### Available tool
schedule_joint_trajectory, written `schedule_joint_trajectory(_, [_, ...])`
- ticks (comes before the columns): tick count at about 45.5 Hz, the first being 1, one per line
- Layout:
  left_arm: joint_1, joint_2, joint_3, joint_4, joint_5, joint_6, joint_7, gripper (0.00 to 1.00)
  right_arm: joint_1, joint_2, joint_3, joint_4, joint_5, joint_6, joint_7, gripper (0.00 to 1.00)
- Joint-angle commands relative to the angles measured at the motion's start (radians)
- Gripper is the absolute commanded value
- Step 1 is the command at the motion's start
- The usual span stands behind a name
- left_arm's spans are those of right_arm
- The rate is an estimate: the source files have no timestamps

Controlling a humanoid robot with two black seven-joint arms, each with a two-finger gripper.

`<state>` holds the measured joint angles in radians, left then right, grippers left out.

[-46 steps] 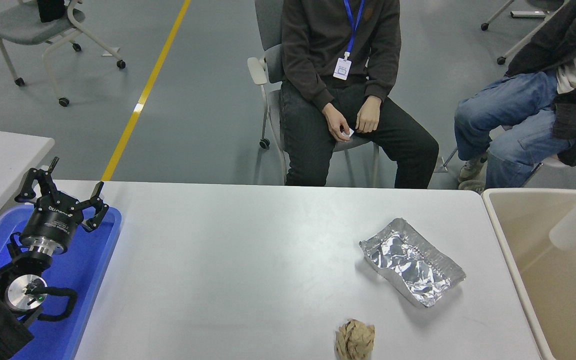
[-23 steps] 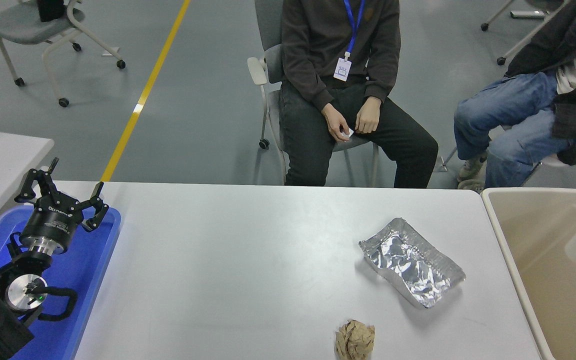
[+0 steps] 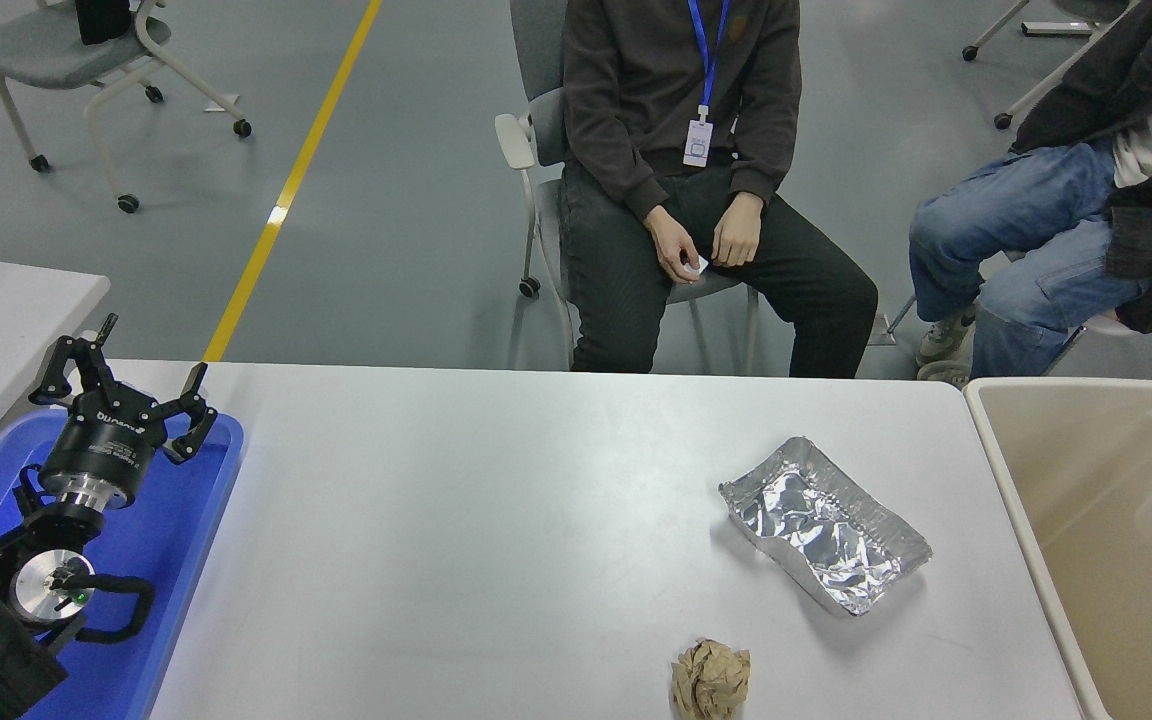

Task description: Clean the table surface

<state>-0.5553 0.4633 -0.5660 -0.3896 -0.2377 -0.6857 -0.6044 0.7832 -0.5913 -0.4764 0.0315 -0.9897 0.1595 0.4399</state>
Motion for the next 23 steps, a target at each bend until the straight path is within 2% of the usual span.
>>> schedule_joint_trajectory(1, [0.000,0.000,0.000,0.000,0.000,0.000,0.000,1.00,-0.042,0.048,0.001,-0.076,0.005,-0.035,-0.001,0.00])
schedule_joint_trajectory(23, [0.000,0.000,0.000,0.000,0.000,0.000,0.000,1.00,-0.076,0.056,-0.002,-0.093,0.008,-0.081,-0.004,0.00])
